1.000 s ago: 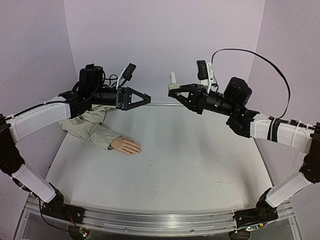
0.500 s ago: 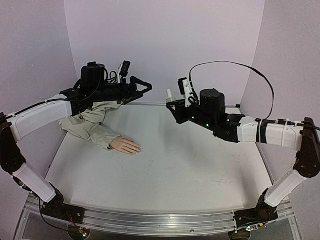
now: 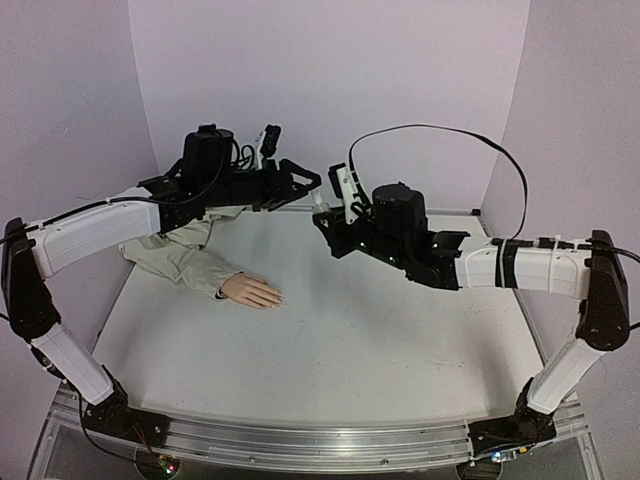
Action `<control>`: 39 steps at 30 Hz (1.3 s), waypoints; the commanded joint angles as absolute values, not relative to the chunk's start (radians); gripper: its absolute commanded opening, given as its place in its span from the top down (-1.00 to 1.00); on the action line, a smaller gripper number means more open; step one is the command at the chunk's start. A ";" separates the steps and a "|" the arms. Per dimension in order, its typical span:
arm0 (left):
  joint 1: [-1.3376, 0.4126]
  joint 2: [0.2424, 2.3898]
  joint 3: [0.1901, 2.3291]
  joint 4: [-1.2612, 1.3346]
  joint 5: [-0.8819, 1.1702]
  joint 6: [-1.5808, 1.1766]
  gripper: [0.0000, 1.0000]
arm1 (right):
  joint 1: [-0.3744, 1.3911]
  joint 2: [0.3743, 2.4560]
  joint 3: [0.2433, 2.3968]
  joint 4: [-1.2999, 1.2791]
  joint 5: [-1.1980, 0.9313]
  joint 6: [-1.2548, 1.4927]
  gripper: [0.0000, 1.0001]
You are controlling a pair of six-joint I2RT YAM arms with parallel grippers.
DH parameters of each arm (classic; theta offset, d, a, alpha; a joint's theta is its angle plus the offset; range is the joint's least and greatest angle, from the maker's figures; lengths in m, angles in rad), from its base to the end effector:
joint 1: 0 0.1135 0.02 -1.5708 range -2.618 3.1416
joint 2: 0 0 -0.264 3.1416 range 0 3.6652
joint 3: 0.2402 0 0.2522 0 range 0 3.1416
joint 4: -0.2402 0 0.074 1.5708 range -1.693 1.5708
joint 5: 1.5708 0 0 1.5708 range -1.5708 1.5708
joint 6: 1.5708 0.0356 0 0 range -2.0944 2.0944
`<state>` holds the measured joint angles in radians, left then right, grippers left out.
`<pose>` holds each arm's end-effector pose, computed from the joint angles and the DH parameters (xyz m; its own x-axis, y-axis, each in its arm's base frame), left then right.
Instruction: Paint the nails
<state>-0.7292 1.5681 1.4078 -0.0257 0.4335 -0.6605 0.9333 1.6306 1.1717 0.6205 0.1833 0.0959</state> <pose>0.2698 -0.2611 0.3780 -0.6687 -0.1491 -0.7284 0.6360 0.3928 -0.6643 0.2371 0.3092 0.3398 0.0299 0.1986 -0.9796 -0.6891 0.7141 0.1237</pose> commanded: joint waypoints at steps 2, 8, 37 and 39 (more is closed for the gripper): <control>-0.726 1.602 1.476 0.006 0.400 -0.681 -0.02 | 0.946 1.622 1.223 0.682 0.208 0.075 1.00; -0.729 1.628 1.490 0.006 0.414 -0.696 0.21 | 0.951 1.620 1.224 0.684 0.207 0.071 1.00; -0.724 1.660 1.501 0.302 1.316 -0.439 0.98 | 0.674 1.456 0.995 1.663 -1.168 0.770 1.00; -0.716 1.652 1.493 0.303 1.261 -0.439 0.87 | 0.670 1.454 0.981 1.660 -1.138 0.766 1.00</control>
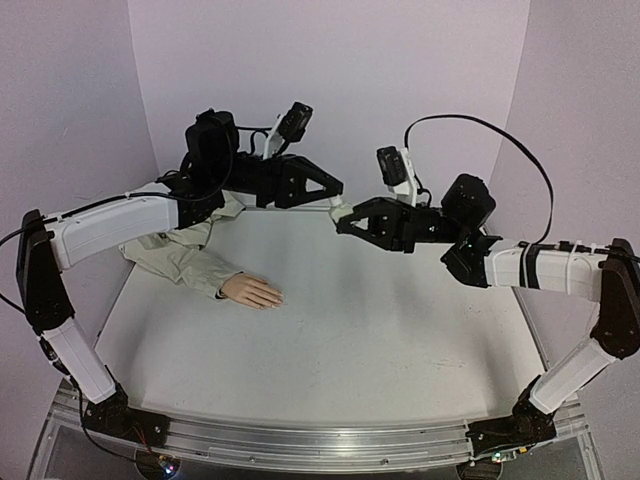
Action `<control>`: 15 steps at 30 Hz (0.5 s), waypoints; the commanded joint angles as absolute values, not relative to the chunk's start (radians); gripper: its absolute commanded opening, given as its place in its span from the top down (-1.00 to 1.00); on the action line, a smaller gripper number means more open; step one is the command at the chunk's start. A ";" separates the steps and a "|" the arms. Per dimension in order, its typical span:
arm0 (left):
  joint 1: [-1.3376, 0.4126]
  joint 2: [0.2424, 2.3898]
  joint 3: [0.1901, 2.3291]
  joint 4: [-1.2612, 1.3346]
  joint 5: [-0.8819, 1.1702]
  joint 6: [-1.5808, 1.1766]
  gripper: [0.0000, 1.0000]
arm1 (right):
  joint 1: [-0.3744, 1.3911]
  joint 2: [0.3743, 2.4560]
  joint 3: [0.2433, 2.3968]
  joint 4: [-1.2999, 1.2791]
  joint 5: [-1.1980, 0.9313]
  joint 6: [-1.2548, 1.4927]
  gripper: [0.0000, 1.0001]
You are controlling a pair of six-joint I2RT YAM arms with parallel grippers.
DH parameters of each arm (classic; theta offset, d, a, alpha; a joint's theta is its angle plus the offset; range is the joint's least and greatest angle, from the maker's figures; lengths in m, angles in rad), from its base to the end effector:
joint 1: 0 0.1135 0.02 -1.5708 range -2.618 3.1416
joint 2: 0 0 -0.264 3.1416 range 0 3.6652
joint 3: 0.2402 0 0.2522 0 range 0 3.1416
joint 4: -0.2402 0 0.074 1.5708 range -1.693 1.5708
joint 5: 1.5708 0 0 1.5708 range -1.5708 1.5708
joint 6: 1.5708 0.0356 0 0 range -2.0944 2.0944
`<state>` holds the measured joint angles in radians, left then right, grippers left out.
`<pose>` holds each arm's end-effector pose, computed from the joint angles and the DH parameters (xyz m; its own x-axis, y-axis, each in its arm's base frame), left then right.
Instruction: Paint the nails
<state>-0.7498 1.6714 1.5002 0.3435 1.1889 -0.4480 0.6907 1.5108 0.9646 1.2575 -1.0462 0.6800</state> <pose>0.2586 -0.2859 0.4085 -0.2867 0.0464 -0.9569 0.8863 -0.3663 -0.2833 0.2226 0.2239 0.3610 -0.1272 0.3035 -0.9443 -0.9575 -0.2861 0.0370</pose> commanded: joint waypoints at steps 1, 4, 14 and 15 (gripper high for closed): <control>-0.709 1.645 1.485 0.302 1.236 -0.443 0.73 | 0.669 1.454 0.972 1.656 -1.119 0.756 1.00; -0.677 1.604 1.445 0.302 1.151 -0.464 0.25 | 0.664 1.447 0.956 1.567 -1.062 0.679 1.00; -0.636 1.489 1.313 0.267 0.975 -0.546 -0.56 | 0.667 1.366 1.032 0.859 -0.520 0.188 1.00; -0.637 1.489 1.312 0.263 0.953 -0.563 -0.57 | 0.672 1.368 1.040 0.823 -0.456 0.162 1.00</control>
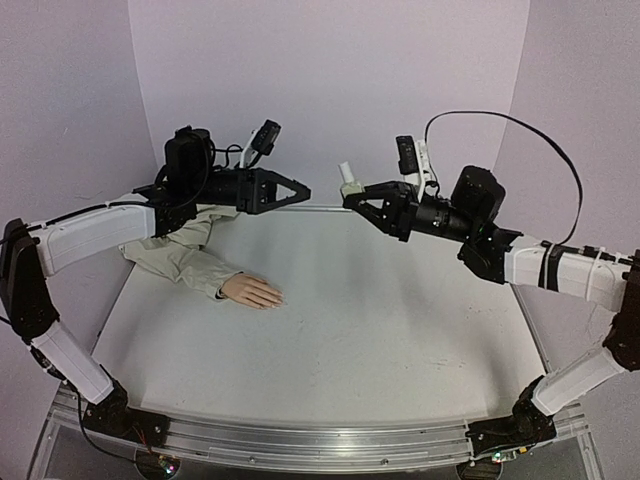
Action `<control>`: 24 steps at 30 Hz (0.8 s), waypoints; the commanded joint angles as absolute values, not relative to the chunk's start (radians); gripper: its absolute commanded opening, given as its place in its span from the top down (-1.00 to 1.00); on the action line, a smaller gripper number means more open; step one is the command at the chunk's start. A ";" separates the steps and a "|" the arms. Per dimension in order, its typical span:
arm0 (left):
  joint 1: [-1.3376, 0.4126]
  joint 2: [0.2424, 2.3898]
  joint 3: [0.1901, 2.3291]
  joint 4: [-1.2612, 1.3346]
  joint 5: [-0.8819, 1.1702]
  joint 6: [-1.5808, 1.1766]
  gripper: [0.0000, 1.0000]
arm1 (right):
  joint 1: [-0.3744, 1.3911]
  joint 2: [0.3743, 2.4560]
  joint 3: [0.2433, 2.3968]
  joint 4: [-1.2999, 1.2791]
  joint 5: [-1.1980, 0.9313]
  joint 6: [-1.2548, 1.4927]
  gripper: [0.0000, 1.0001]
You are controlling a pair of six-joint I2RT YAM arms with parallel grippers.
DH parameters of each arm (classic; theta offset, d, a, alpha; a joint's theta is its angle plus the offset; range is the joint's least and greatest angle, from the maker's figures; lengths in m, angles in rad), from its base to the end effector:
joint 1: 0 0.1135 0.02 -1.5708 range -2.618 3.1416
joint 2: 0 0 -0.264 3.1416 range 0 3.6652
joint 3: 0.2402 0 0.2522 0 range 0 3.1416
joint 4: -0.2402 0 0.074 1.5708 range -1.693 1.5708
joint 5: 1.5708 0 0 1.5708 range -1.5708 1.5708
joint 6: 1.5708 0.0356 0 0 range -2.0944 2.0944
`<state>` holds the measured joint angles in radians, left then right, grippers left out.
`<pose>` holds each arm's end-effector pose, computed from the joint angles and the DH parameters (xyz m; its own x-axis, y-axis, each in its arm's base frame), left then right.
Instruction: Paint the nails
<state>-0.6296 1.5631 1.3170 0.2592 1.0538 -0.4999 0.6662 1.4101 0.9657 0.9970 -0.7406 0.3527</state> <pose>0.2742 -0.2380 0.3772 -0.4670 0.0471 -0.8830 0.8771 -0.1023 -0.4693 0.2289 0.2105 0.3756 0.0737 0.3823 -0.9211 -0.9943 0.0994 -0.0383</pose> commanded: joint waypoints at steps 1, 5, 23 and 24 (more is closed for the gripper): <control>-0.637 1.488 1.311 0.261 0.919 -0.586 -0.58 | 0.680 1.372 1.046 0.795 -0.389 0.144 1.00; -0.637 1.508 1.322 0.251 0.801 -0.692 -0.57 | 0.759 1.409 1.071 0.714 -0.113 0.074 1.00; -0.657 1.630 1.399 0.239 0.701 -0.841 0.13 | 1.007 1.564 1.170 0.711 0.326 -0.086 1.00; -0.660 1.630 1.399 0.239 0.701 -0.836 0.23 | 1.008 1.566 1.175 0.710 0.327 -0.087 1.00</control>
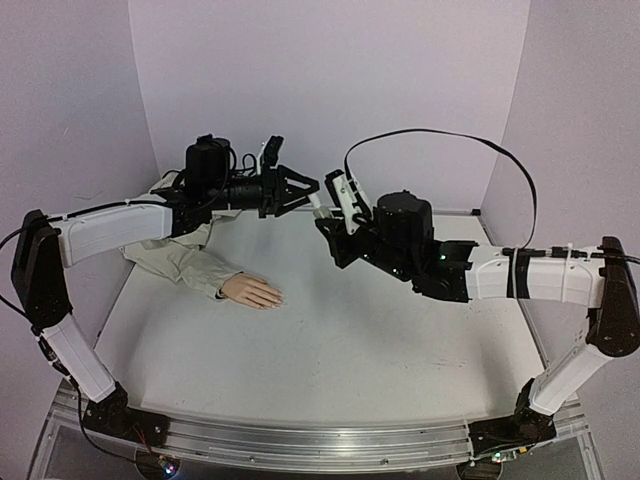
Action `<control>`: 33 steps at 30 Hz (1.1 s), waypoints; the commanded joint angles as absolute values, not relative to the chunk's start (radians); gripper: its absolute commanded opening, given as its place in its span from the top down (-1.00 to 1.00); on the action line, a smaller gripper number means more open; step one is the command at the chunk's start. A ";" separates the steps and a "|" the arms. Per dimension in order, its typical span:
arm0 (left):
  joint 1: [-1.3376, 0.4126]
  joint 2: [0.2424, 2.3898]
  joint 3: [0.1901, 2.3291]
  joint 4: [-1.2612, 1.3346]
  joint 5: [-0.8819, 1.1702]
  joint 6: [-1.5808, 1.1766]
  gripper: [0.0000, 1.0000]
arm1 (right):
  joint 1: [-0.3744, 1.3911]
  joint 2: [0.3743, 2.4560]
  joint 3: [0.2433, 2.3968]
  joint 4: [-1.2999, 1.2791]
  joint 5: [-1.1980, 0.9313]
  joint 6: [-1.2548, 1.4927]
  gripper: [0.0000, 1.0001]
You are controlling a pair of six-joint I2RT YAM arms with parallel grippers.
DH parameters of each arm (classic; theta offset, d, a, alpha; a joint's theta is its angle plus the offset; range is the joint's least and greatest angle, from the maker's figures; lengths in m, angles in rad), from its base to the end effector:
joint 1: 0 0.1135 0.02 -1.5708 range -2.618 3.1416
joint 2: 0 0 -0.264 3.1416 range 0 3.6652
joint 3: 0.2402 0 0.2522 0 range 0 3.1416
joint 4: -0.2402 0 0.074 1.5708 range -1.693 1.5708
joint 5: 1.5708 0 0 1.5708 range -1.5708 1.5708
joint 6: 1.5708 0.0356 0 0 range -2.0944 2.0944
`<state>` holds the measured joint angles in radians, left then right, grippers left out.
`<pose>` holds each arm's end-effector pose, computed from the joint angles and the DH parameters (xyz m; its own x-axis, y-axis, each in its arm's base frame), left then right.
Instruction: Paint the nails
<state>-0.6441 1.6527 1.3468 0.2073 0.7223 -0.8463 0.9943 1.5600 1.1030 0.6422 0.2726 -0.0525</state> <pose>0.3005 -0.2551 0.3501 -0.7835 -0.1143 -0.6108 0.5883 0.1801 -0.7883 0.2097 0.3049 0.3432 0.1350 0.1150 -0.9841 -0.6570 0.7539 -0.0021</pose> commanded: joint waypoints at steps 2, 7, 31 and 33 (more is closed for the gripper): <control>-0.668 1.630 1.400 0.238 0.695 -0.828 0.34 | 1.012 1.572 1.182 0.713 0.326 -0.087 1.00; -0.683 1.637 1.403 0.235 0.706 -0.810 0.63 | 1.013 1.573 1.190 0.731 0.307 -0.074 1.00; -0.781 1.612 1.637 0.238 1.553 -0.330 1.00 | 0.830 1.557 1.100 1.557 -1.233 0.695 1.00; -0.778 1.604 1.623 0.239 1.528 -0.342 0.99 | 0.817 1.555 1.087 1.556 -1.218 0.686 1.00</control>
<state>-0.8013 1.6169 1.6211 0.2623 1.4185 -0.3088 0.8436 1.5642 1.1004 1.3220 -1.0771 0.6319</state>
